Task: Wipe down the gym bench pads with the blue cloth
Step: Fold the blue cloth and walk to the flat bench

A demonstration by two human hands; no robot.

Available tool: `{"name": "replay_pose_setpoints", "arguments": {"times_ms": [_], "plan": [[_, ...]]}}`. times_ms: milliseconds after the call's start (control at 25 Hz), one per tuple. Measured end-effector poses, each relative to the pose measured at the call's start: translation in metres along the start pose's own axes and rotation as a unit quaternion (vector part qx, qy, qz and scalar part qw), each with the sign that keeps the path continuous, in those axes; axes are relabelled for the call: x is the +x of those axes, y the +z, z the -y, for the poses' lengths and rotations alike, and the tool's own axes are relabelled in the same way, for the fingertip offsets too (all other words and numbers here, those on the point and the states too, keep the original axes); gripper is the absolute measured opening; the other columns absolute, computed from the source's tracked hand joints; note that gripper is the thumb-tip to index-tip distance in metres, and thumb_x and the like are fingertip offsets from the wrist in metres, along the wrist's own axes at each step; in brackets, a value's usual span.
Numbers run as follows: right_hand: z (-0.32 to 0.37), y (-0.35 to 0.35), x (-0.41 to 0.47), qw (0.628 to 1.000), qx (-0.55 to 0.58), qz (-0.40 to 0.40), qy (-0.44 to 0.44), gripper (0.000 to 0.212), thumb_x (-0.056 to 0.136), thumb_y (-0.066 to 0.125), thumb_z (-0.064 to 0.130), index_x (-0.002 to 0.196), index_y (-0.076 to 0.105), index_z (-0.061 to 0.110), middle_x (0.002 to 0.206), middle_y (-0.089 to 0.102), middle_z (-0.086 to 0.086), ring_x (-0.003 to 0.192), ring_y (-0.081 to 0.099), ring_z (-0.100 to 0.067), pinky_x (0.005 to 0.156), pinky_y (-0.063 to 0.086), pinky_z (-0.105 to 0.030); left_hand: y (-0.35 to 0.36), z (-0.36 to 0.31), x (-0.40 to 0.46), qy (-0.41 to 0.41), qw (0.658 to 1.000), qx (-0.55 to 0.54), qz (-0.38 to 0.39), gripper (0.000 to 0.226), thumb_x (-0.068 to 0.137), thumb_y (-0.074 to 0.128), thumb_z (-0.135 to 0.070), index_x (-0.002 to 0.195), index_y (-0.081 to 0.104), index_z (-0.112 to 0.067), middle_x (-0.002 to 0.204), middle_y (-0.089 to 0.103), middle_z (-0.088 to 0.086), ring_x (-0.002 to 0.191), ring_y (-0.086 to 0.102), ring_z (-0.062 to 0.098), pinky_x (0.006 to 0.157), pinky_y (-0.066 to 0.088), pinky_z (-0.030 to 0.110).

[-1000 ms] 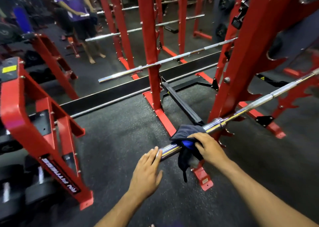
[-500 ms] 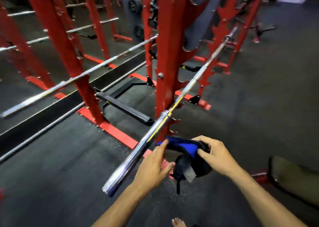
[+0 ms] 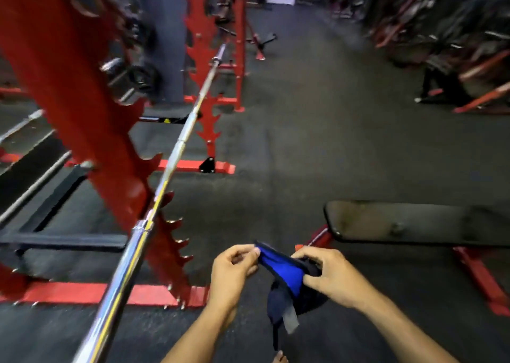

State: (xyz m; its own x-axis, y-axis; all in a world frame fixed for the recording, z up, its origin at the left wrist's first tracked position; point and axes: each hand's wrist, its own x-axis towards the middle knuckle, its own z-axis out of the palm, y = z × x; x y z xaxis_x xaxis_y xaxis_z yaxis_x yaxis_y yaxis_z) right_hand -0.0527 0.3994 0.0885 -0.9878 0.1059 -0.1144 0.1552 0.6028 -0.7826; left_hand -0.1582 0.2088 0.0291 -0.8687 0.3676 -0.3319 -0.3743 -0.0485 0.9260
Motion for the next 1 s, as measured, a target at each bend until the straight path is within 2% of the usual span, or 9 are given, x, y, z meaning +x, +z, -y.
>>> {"name": "replay_pose_setpoints", "arguments": {"times_ms": [120, 320, 400, 480, 560, 680, 760, 840, 1000], "plan": [[-0.038, -0.031, 0.003, 0.995, 0.083, -0.018, 0.047, 0.031, 0.076, 0.068, -0.002, 0.092, 0.069, 0.025, 0.091, 0.071, 0.009, 0.086, 0.065, -0.001, 0.079, 0.051, -0.025, 0.053, -0.016, 0.032, 0.005, 1.0, 0.022, 0.012, 0.01, 0.088, 0.075, 0.0, 0.08, 0.07, -0.006, 0.075, 0.072, 0.01, 0.076, 0.066, 0.016, 0.069, 0.058, 0.026], [-0.098, -0.079, 0.017, 0.964, 0.224, -0.047, 0.134, 0.031, 0.076, 0.06, -0.008, 0.098, 0.064, 0.013, 0.11, 0.066, 0.003, 0.103, 0.066, -0.005, 0.086, 0.048, -0.021, 0.117, -0.031, 0.081, 0.017, 0.99, 0.065, 0.124, 0.017, 0.094, 0.064, 0.005, 0.1, 0.059, -0.01, 0.077, 0.058, 0.007, 0.071, 0.061, 0.008, 0.067, 0.056, 0.024], [-0.113, -0.094, 0.025, 0.948, 0.269, -0.075, 0.151, 0.033, 0.081, 0.061, -0.008, 0.107, 0.058, 0.012, 0.107, 0.068, -0.002, 0.101, 0.066, -0.013, 0.086, 0.05, -0.023, 0.139, -0.031, 0.101, 0.007, 0.983, 0.098, 0.156, 0.025, 0.096, 0.061, 0.004, 0.106, 0.06, -0.019, 0.077, 0.054, 0.002, 0.072, 0.058, 0.007, 0.07, 0.054, 0.028], [-0.124, -0.101, 0.035, 0.938, 0.293, -0.09, 0.16, 0.036, 0.085, 0.071, 0.005, 0.115, 0.055, 0.017, 0.101, 0.066, -0.003, 0.094, 0.063, -0.013, 0.085, 0.05, -0.024, 0.161, -0.029, 0.116, -0.001, 0.974, 0.121, 0.189, 0.037, 0.095, 0.061, 0.004, 0.109, 0.062, -0.03, 0.076, 0.052, -0.003, 0.074, 0.055, 0.011, 0.071, 0.049, 0.033], [-0.138, -0.102, 0.05, 0.935, 0.297, -0.079, 0.179, 0.046, 0.081, 0.079, 0.024, 0.119, 0.053, 0.029, 0.106, 0.063, 0.002, 0.097, 0.061, -0.009, 0.087, 0.05, -0.025, 0.178, -0.028, 0.131, -0.003, 0.966, 0.13, 0.221, 0.044, 0.094, 0.06, 0.008, 0.111, 0.063, -0.032, 0.074, 0.053, -0.005, 0.073, 0.05, 0.019, 0.064, 0.043, 0.031], [-0.157, -0.103, 0.089, 0.931, 0.266, -0.126, 0.215, 0.048, 0.078, 0.082, 0.032, 0.116, 0.053, 0.035, 0.112, 0.065, 0.011, 0.103, 0.062, 0.0, 0.094, 0.05, -0.022, 0.191, -0.031, 0.174, 0.02, 0.956, 0.158, 0.245, 0.049, 0.093, 0.062, 0.008, 0.112, 0.065, -0.038, 0.076, 0.057, -0.004, 0.07, 0.052, 0.016, 0.066, 0.044, 0.03], [-0.166, -0.11, 0.123, 0.926, 0.235, -0.195, 0.222, 0.032, 0.081, 0.08, 0.024, 0.105, 0.06, 0.029, 0.103, 0.07, 0.011, 0.098, 0.063, 0.004, 0.091, 0.049, -0.02, 0.197, -0.043, 0.214, 0.026, 0.949, 0.167, 0.267, 0.05, 0.093, 0.063, 0.007, 0.111, 0.067, -0.04, 0.08, 0.056, -0.003, 0.07, 0.05, 0.015, 0.07, 0.044, 0.032], [-0.172, -0.127, 0.155, 0.928, 0.199, -0.23, 0.218, 0.018, 0.084, 0.074, 0.012, 0.094, 0.065, 0.023, 0.093, 0.072, 0.007, 0.089, 0.065, 0.001, 0.086, 0.052, -0.026, 0.2, -0.056, 0.252, 0.018, 0.943, 0.174, 0.283, 0.05, 0.093, 0.063, 0.008, 0.111, 0.069, -0.038, 0.084, 0.056, -0.001, 0.072, 0.049, 0.02, 0.074, 0.045, 0.037], [-0.187, -0.191, 0.235, 0.928, 0.157, -0.256, 0.222, 0.024, 0.086, 0.058, -0.002, 0.086, 0.07, 0.018, 0.088, 0.072, -0.001, 0.09, 0.068, -0.016, 0.083, 0.052, -0.04, 0.2, -0.091, 0.355, 0.007, 0.937, 0.183, 0.298, 0.062, 0.082, 0.059, 0.01, 0.116, 0.068, -0.041, 0.105, 0.068, 0.01, 0.077, 0.048, 0.029, 0.079, 0.042, 0.04]]}}
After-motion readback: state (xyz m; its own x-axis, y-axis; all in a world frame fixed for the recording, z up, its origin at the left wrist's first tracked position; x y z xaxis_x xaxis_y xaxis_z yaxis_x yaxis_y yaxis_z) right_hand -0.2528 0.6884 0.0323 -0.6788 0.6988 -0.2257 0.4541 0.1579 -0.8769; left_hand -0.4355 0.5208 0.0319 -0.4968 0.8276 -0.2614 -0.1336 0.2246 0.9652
